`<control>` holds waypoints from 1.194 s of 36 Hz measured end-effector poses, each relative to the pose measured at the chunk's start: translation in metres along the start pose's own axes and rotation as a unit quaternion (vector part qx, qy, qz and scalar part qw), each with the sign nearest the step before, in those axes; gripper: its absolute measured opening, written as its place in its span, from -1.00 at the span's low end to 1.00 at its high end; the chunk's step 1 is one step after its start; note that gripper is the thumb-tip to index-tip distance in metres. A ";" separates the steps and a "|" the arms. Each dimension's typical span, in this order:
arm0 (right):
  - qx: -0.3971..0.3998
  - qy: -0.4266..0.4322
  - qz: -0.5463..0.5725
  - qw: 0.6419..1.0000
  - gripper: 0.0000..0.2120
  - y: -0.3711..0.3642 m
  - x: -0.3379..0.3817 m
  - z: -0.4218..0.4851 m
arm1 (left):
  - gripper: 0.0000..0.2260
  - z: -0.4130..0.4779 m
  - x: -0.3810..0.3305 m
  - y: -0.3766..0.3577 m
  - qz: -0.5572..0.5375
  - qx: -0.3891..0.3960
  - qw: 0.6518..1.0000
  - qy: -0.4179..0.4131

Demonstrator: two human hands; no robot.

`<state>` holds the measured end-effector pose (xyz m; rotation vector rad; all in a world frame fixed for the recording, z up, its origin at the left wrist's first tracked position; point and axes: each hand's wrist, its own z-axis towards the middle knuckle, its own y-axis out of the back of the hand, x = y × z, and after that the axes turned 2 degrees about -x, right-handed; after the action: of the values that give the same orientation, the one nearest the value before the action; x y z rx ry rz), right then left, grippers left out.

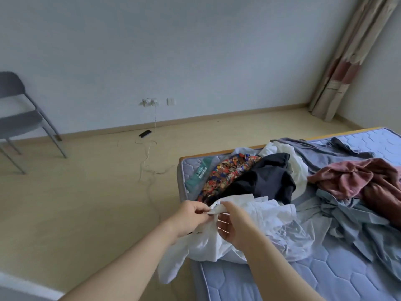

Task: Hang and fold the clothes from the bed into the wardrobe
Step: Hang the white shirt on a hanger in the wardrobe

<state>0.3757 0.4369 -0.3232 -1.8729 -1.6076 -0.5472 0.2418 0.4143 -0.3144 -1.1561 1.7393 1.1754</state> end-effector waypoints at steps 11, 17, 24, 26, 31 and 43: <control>-0.100 0.014 -0.005 0.995 -0.94 0.059 -0.006 0.006 | -0.79 0.028 0.004 -0.036 0.069 0.047 0.993 0.077; -0.069 0.088 -0.066 0.992 -0.69 0.079 0.016 -0.013 | -0.47 0.047 -0.019 -0.059 0.263 0.127 0.955 -0.043; -0.032 0.148 -0.017 0.988 -0.77 0.093 0.028 -0.025 | -0.75 0.054 -0.027 -0.078 0.383 0.084 0.906 -0.162; -0.004 0.152 0.032 0.988 -0.77 0.095 0.032 -0.028 | -0.78 0.053 -0.025 -0.075 0.392 -0.003 0.901 -0.185; 0.068 0.180 0.112 0.975 -0.60 0.090 0.049 -0.040 | -0.75 0.056 -0.026 -0.064 0.382 -0.083 0.909 -0.146; -0.024 0.334 -0.225 0.915 -0.91 0.051 0.059 -0.049 | -0.76 0.036 -0.132 -0.029 -0.028 -0.168 0.982 -0.076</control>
<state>0.4398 0.4428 -0.2570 -1.1269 -1.5261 -1.2744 0.3159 0.4790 -0.2152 -1.2625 1.4189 1.5229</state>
